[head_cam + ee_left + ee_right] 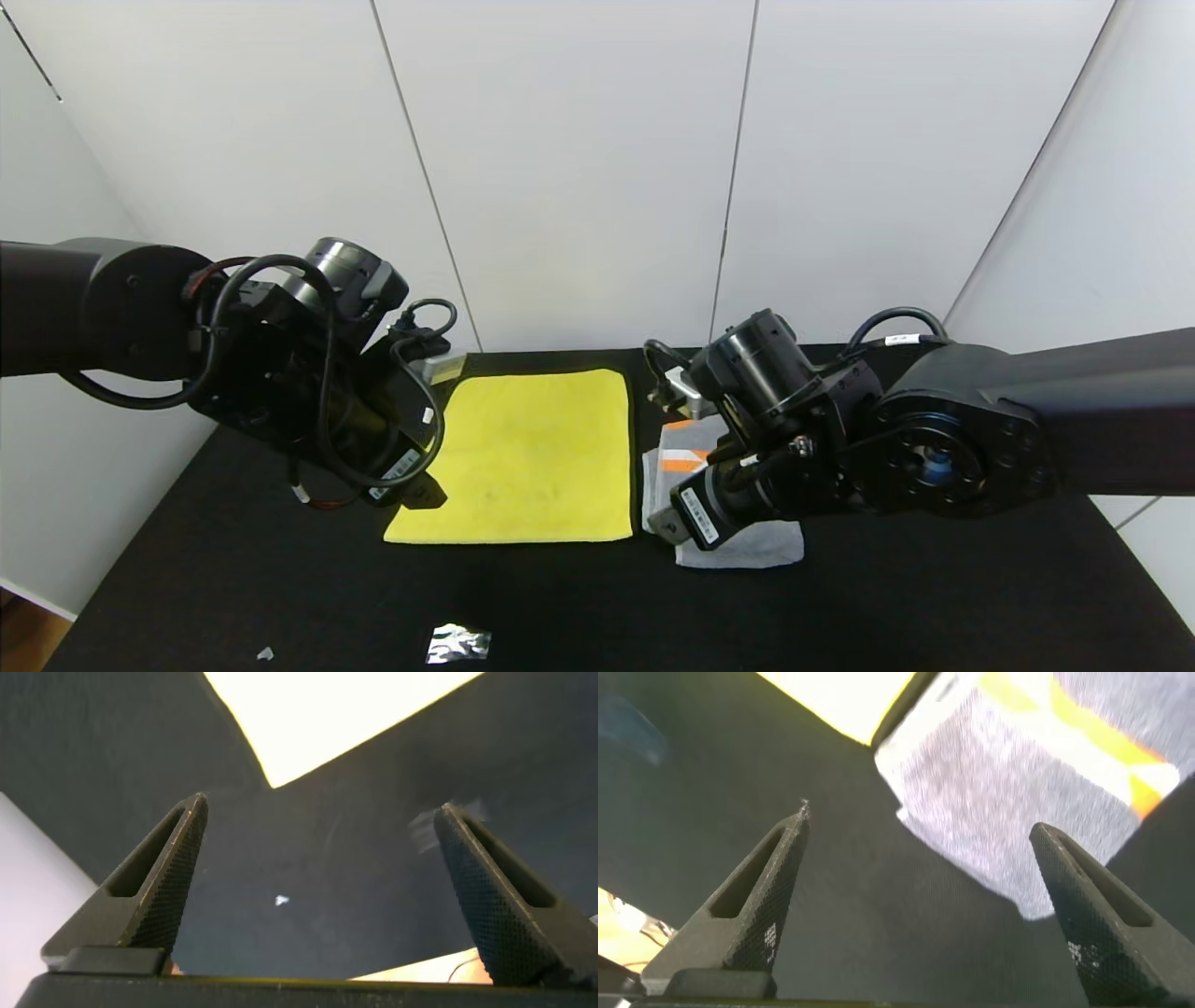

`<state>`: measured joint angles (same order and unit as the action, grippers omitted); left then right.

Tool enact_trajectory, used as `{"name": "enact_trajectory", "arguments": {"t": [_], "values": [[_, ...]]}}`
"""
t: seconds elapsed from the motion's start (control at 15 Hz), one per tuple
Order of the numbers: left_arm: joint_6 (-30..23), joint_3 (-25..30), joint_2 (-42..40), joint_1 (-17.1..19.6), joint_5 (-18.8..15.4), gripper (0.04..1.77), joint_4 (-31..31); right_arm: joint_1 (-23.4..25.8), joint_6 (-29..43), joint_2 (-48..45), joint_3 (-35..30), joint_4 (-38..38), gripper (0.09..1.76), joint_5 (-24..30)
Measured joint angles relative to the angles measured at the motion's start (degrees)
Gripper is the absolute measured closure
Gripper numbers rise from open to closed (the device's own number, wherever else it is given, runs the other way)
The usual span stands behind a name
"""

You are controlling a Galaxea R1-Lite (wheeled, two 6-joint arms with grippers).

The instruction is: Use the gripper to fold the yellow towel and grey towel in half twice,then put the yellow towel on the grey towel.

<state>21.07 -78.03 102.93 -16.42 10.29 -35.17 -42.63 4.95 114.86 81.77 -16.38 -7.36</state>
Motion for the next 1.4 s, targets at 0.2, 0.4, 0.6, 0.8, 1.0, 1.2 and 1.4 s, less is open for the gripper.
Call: {"name": "enact_trajectory", "arguments": {"t": [0.2,0.4,0.6,0.8,1.0,1.2,1.4], "values": [[0.37,0.66,0.71,2.23,-1.10,0.09,-0.05,-0.50,-0.68,1.45,3.47,-1.56,0.15,0.00],[0.35,1.11,2.34,4.16,-1.60,0.09,0.04,-1.02,-1.07,3.15,6.12,-1.65,0.15,0.01],[0.33,1.40,4.07,5.86,-2.06,0.09,0.13,-2.01,-1.21,5.36,9.09,-1.60,0.15,0.06],[1.27,1.77,5.49,7.69,-3.49,0.09,0.09,-3.17,-1.67,7.91,11.58,-1.60,0.15,0.11],[3.47,2.29,7.11,9.62,-5.73,0.09,0.49,-3.69,-2.38,10.30,13.31,-1.43,0.15,2.12],[4.08,2.12,8.79,11.08,-7.53,0.09,0.66,-3.73,-2.49,12.40,14.81,-1.40,0.15,2.46],[4.58,1.83,9.92,11.24,-8.35,0.09,0.66,-3.82,-2.46,14.02,15.43,-1.40,0.14,2.44]]}}
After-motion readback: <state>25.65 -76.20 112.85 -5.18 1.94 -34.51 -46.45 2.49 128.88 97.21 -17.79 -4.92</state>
